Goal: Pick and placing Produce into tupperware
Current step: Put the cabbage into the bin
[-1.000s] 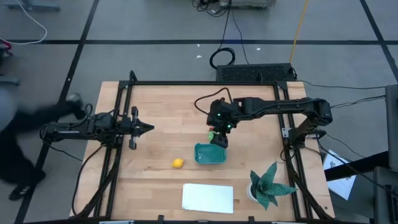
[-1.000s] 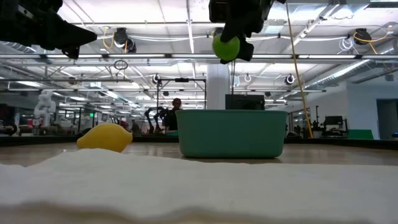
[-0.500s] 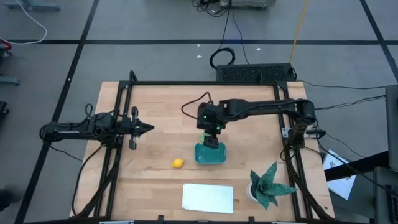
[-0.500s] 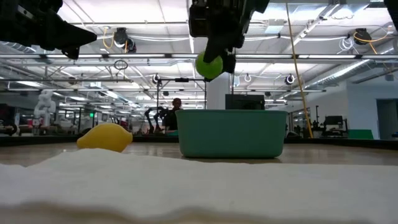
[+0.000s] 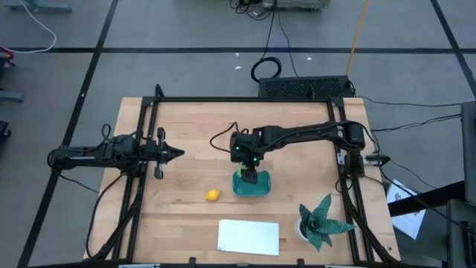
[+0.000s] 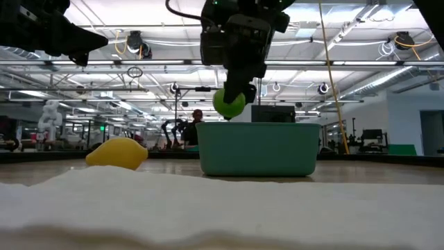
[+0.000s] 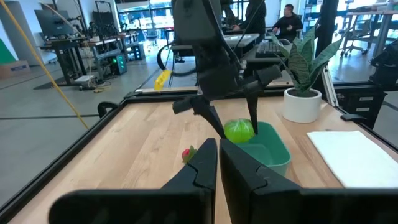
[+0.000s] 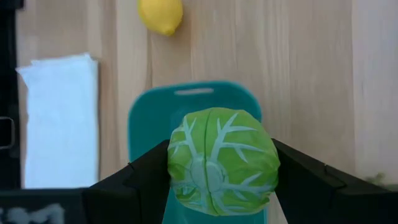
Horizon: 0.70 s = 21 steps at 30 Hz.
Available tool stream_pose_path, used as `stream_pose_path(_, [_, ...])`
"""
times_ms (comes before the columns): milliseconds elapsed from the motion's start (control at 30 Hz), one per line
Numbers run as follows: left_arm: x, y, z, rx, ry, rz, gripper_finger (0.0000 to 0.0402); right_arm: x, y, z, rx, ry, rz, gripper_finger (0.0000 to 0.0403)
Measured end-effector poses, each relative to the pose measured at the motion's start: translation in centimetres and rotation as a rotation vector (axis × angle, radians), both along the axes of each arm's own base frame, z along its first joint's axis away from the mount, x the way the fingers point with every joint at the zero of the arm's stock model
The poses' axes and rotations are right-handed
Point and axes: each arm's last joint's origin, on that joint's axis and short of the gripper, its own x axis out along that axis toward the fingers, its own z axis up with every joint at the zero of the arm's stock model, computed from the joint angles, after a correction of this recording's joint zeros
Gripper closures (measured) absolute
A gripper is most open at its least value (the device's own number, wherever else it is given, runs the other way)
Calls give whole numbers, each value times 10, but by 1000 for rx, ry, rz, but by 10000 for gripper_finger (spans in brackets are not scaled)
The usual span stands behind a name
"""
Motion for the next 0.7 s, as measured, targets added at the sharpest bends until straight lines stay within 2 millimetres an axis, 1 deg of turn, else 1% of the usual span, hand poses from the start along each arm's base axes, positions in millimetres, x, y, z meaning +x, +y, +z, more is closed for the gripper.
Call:
stream_pose_path(67, [0,0,0,0,0,0,378,2,1,-3,-3,-3,-5,174])
stream_pose_path(300, [0,0,0,-1,2,0,378,8,11,-1,-4,-54,-7,174])
stream_pose_path(700, [0,0,-1,-1,6,0,378,6,23,-3,-19,-29,14,174])
